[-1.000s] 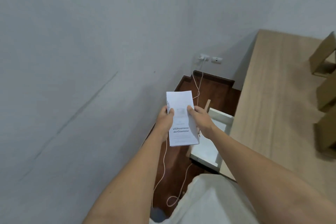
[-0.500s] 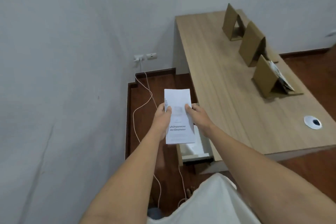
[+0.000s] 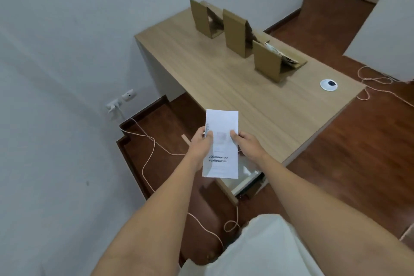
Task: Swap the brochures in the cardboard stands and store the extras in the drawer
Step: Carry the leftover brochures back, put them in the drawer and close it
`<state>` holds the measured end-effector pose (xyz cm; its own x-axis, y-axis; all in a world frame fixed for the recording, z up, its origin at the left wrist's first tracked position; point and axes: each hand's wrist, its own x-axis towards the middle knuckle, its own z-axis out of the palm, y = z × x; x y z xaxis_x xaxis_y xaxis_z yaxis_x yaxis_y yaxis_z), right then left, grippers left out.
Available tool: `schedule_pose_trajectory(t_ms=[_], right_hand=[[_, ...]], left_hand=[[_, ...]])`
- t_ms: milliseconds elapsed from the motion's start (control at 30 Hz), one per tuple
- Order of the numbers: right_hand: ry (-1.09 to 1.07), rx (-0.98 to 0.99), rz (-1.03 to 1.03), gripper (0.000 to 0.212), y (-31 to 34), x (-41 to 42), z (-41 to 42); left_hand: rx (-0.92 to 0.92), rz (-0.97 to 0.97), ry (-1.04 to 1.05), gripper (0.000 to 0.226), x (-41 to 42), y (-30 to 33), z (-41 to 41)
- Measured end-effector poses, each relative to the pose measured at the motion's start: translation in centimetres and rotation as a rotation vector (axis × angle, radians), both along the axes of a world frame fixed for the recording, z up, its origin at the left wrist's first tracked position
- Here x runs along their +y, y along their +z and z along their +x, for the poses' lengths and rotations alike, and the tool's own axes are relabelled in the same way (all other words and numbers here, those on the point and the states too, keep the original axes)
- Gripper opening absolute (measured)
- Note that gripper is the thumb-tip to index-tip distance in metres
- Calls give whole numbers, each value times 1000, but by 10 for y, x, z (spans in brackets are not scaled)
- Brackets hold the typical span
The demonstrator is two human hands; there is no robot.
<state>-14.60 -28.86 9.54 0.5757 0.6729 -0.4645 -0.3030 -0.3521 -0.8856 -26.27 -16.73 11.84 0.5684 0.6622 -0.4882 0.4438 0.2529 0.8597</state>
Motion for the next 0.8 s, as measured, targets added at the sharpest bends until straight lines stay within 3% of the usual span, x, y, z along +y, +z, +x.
schedule_pose_trajectory(t_ms=[200, 333, 567, 800], right_hand=[[-182, 36, -7, 31, -8, -20, 33], [-192, -14, -108, 34, -16, -33, 41], [-409, 112, -103, 31, -37, -31, 36], [-684, 202, -93, 32, -49, 2, 26]], left_hand=[[49, 8, -136, 27, 0, -11, 53], [74, -41, -183, 20, -6, -19, 70], [116, -127, -312, 27, -1, -37, 86], [117, -174, -488, 18, 42, -65, 107]])
